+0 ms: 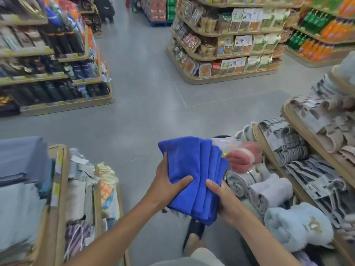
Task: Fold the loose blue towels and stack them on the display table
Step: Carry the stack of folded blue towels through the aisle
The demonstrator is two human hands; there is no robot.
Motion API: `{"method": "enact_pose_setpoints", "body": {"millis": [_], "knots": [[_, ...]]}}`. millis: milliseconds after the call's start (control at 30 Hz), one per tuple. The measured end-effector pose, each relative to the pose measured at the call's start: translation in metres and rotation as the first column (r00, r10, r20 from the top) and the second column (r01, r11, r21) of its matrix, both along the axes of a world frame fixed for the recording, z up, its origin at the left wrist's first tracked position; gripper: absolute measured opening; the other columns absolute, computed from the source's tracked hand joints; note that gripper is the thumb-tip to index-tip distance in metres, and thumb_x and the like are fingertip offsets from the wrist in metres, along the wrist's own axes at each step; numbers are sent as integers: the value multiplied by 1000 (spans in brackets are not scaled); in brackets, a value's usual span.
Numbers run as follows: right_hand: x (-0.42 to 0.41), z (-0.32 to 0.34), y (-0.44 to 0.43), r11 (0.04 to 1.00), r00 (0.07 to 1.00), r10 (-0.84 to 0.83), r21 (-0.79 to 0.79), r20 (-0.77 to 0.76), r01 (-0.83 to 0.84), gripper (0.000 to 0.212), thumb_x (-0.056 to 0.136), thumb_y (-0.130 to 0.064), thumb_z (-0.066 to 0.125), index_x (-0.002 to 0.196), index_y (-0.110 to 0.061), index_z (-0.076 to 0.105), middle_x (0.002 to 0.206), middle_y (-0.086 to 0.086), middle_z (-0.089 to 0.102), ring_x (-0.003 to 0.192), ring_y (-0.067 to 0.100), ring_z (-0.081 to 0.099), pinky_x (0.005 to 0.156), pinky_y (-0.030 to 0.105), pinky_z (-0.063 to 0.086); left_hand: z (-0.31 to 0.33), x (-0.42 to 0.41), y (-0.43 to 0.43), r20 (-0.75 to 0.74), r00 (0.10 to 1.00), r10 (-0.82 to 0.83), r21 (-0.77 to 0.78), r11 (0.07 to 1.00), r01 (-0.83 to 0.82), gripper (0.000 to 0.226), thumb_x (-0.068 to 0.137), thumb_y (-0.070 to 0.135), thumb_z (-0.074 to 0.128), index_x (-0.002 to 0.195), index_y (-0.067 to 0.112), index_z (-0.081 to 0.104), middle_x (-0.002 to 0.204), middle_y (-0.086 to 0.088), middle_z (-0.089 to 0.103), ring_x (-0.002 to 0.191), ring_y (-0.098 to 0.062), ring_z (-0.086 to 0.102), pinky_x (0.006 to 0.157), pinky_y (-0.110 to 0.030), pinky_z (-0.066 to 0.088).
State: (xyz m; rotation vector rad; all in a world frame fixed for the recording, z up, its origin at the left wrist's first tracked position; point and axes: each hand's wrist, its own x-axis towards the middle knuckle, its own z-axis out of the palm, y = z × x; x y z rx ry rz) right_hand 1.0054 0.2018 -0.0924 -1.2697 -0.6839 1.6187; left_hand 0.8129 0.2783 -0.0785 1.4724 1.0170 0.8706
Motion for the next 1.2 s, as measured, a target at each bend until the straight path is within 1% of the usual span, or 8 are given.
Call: {"method": "enact_pose_setpoints", "body": {"millis": [300, 400, 500, 567, 800, 933, 1033, 1200], "knots": [[56, 2, 234, 965, 964, 263, 11, 34, -264, 85, 78, -50, 86, 147, -19, 49, 142, 11, 63, 130, 31, 60, 97, 34, 56, 4, 42, 188, -50, 973, 227, 1, 974, -227, 75, 71, 73, 75, 127, 79, 27, 125, 54, 43, 116, 25, 47, 82, 7, 37], [55, 12, 316, 930, 929, 366, 21, 53, -368, 87, 76, -54, 85, 147, -19, 48, 141, 10, 64, 130, 31, 61, 99, 35, 55, 7, 40, 248, -55, 947, 315, -11, 949, -316, 79, 69, 75, 75, 131, 75, 27, 129, 47, 45, 121, 17, 50, 84, 2, 42], [39, 19, 390, 867, 866, 498, 5, 53, -499, 70, 83, -53, 80, 143, -27, 55, 142, 8, 63, 131, 29, 60, 101, 34, 54, 9, 23, 300, -53, 900, 432, -27, 900, -434, 83, 67, 76, 76, 135, 71, 28, 132, 41, 48, 123, 11, 52, 86, -8, 48], [22, 21, 437, 818, 817, 573, 14, 68, -575, 59, 87, -51, 77, 139, -31, 58, 143, 8, 62, 132, 28, 59, 102, 34, 53, 8, 8, 334, -45, 863, 502, -29, 863, -504, 84, 67, 75, 76, 136, 70, 28, 132, 40, 48, 124, 10, 52, 88, -10, 47], [-65, 16, 602, 673, 674, 736, 30, 66, -739, 73, 86, -49, 77, 147, -24, 48, 144, 8, 61, 133, 29, 59, 105, 40, 53, -8, -71, 450, -41, 739, 673, -63, 736, -674, 93, 57, 86, 72, 132, 78, 17, 137, 37, 38, 123, 16, 45, 91, -12, 42], [-128, 24, 688, 610, 610, 790, 34, 56, -792, 70, 87, -49, 78, 146, -25, 50, 144, 9, 61, 133, 30, 58, 105, 39, 52, -3, -131, 523, -48, 708, 705, -83, 703, -706, 106, 60, 82, 74, 146, 64, 15, 147, 24, 38, 132, 3, 46, 103, -28, 46], [-176, 33, 749, 574, 577, 814, 52, 75, -817, 75, 84, -51, 79, 147, -22, 48, 144, 9, 61, 133, 30, 58, 108, 44, 50, 4, -176, 579, -64, 683, 728, -63, 680, -731, 106, 57, 86, 73, 143, 69, 14, 145, 28, 38, 128, 5, 47, 95, -27, 49], [-258, 37, 838, 519, 524, 850, 89, 53, -850, 80, 81, -48, 79, 148, -19, 46, 143, 9, 62, 132, 30, 59, 113, 52, 43, 11, -249, 654, -63, 610, 790, -37, 609, -792, 111, 58, 85, 74, 150, 59, 16, 148, 21, 41, 133, -1, 47, 110, -41, 46]]}}
